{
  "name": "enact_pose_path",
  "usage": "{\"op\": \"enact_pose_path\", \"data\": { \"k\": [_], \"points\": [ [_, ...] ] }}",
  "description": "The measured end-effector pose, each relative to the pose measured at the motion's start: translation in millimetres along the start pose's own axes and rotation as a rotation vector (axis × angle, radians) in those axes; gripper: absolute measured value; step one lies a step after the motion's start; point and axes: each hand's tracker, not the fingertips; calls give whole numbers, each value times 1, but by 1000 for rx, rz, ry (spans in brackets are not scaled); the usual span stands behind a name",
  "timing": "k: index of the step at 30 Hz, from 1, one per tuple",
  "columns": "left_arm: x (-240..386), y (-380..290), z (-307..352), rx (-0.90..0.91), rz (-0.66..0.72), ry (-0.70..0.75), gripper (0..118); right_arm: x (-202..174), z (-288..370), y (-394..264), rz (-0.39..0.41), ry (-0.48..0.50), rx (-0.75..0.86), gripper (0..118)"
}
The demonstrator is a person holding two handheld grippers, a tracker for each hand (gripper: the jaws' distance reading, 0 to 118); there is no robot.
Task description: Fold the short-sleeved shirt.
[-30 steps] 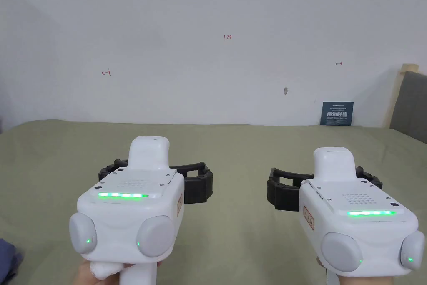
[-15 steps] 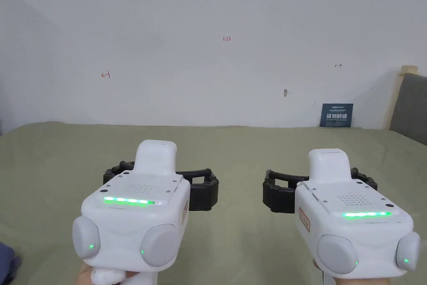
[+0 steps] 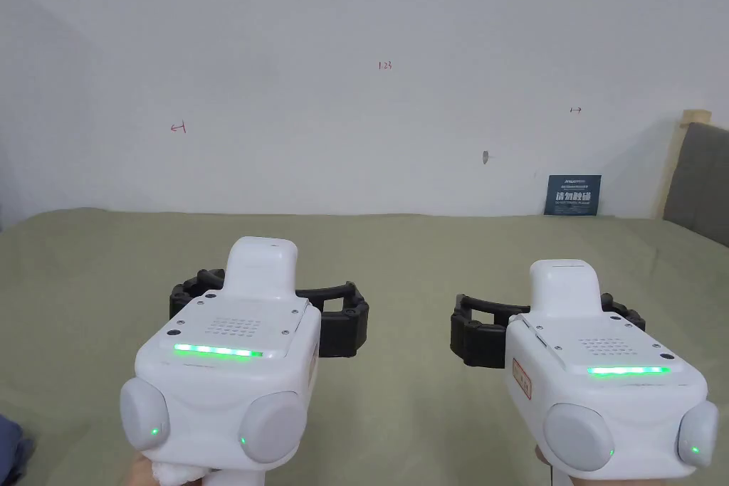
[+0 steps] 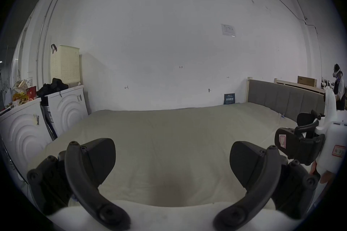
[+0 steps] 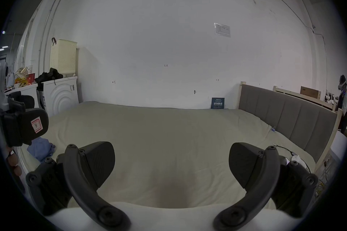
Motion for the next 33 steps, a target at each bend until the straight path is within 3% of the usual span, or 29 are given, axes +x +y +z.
{"op": "enact_pose_path", "data": {
  "k": [29, 33],
  "points": [
    [-14, -2, -14, -66, 28, 37, 118, -5, -1, -2, 3, 25, -14, 118],
    [-17, 3, -16, -93, 112, 31, 118, -6, -1, -1, 4, 30, -14, 118]
  ]
}}
